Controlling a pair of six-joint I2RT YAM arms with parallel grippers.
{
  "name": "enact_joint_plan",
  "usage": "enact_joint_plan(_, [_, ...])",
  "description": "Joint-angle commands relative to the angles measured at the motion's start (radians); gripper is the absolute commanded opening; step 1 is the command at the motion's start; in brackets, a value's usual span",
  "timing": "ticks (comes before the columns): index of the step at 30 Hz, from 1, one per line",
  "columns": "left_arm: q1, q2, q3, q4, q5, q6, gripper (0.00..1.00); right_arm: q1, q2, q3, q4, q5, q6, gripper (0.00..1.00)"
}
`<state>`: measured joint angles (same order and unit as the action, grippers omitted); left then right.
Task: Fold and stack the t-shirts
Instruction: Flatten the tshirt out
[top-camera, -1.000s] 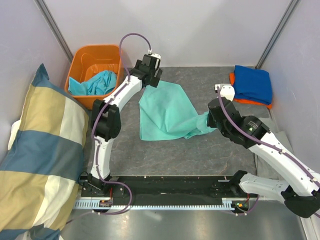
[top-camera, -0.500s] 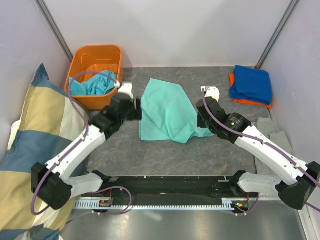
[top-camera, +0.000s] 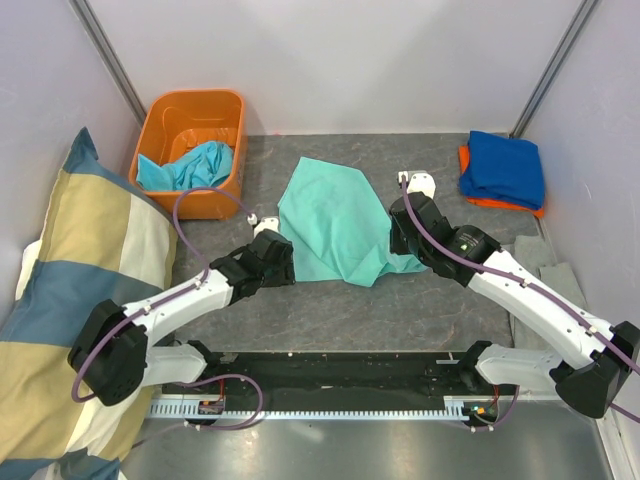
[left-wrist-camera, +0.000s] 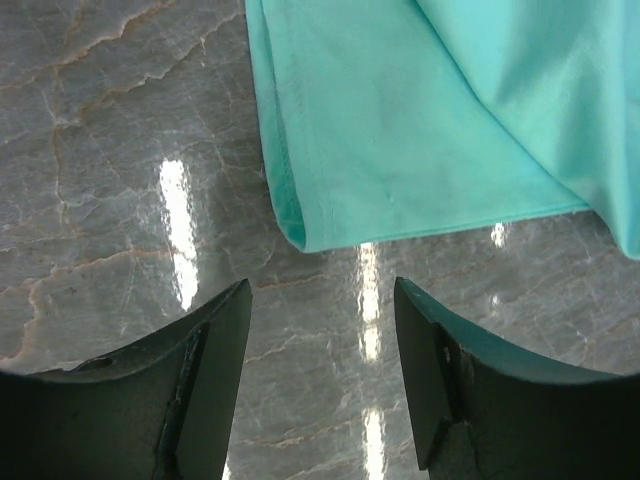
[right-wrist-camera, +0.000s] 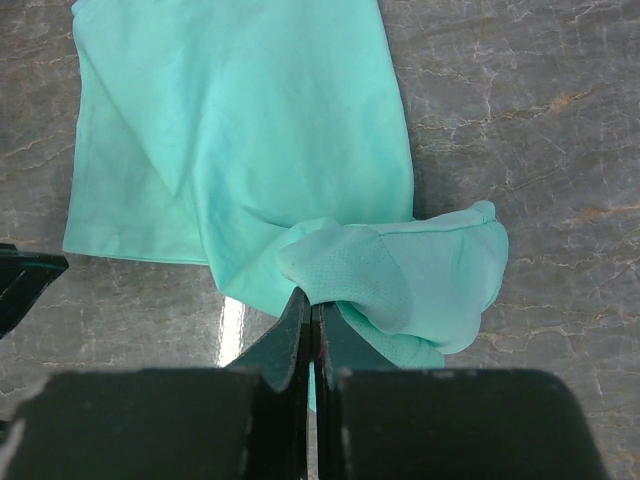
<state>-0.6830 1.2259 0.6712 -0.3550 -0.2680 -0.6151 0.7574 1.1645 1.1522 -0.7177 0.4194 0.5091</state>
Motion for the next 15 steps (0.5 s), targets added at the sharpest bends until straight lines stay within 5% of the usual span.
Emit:
enact_joint_plan(1, [-0.003,0.044,0.019,0.116,-0.071,-0.037,0.66,0.002,-0.017,-0.011,0.015,-0.001,0.008,0.00])
enact_joint_plan(15, [-0.003,0.231,0.068,0.197,-0.109,-0.026,0.47,0.003,-0.022,-0.012,-0.005,0.004,-0.009,0.00])
